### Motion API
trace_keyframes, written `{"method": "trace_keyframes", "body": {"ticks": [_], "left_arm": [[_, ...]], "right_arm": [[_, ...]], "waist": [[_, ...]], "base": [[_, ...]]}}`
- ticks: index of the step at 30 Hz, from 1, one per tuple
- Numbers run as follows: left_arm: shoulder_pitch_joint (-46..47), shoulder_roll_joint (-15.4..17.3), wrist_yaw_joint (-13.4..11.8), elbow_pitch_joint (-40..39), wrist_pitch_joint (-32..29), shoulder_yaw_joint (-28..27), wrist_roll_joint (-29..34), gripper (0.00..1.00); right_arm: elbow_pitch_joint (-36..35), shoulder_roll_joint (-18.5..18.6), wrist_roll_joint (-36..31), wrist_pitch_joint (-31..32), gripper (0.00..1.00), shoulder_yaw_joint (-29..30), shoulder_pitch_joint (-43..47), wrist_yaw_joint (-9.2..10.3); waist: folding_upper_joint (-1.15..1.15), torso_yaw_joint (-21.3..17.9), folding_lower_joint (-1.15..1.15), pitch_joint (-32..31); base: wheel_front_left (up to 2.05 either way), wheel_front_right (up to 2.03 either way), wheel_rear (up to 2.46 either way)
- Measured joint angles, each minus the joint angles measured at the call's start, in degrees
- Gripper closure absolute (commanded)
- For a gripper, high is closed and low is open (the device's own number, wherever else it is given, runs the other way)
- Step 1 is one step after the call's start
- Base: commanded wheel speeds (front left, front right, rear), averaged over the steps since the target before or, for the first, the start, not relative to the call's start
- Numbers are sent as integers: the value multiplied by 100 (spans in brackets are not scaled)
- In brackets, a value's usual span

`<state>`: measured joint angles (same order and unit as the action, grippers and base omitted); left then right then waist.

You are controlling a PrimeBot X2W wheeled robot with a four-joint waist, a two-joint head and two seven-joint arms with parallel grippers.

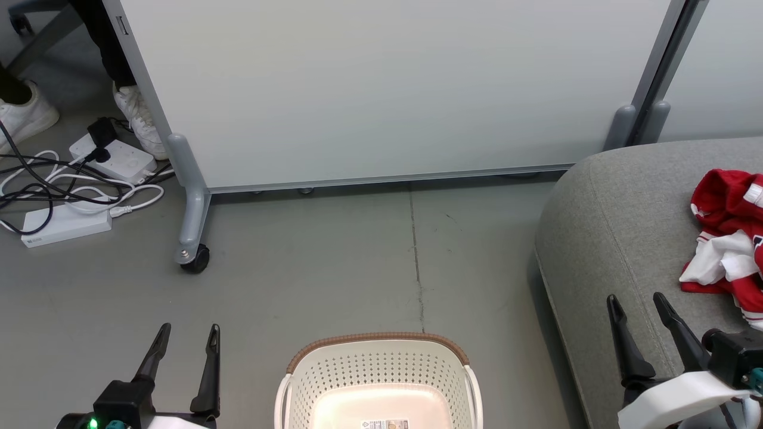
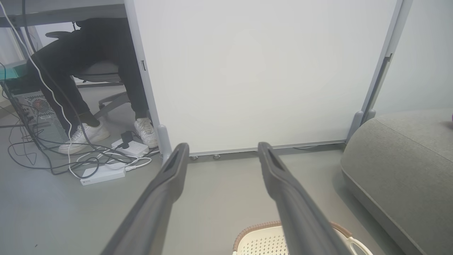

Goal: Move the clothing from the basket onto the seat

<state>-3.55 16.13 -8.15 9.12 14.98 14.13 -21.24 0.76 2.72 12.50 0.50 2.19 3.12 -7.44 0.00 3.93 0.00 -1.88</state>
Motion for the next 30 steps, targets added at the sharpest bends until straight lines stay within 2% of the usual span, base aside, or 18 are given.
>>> {"method": "trace_keyframes", "body": {"ticks": [5, 6, 10, 30], "left_arm": [[13, 8, -7, 36, 0, 38, 9, 0], [13, 2, -7, 54, -1, 49, 9, 100], [-116, -140, 3, 223, -37, 92, -35, 100], [194, -431, 380, 456, -569, -604, -1788, 100]], "right_arm": [[0, 0, -1, 10, 0, 0, 4, 0], [10, -3, 0, 15, 100, 0, 7, 0], [220, -75, 49, 32, 100, -31, 95, 2], [898, -70, 2058, 158, 100, -65, -477, 3]], "waist": [[0, 4, 0, -5], [0, 5, 0, -4], [0, 2, 0, -2], [0, -61, 0, 37]], "base": [[0, 0, 0], [0, 0, 0], [0, 0, 0], [0, 0, 0]]}}
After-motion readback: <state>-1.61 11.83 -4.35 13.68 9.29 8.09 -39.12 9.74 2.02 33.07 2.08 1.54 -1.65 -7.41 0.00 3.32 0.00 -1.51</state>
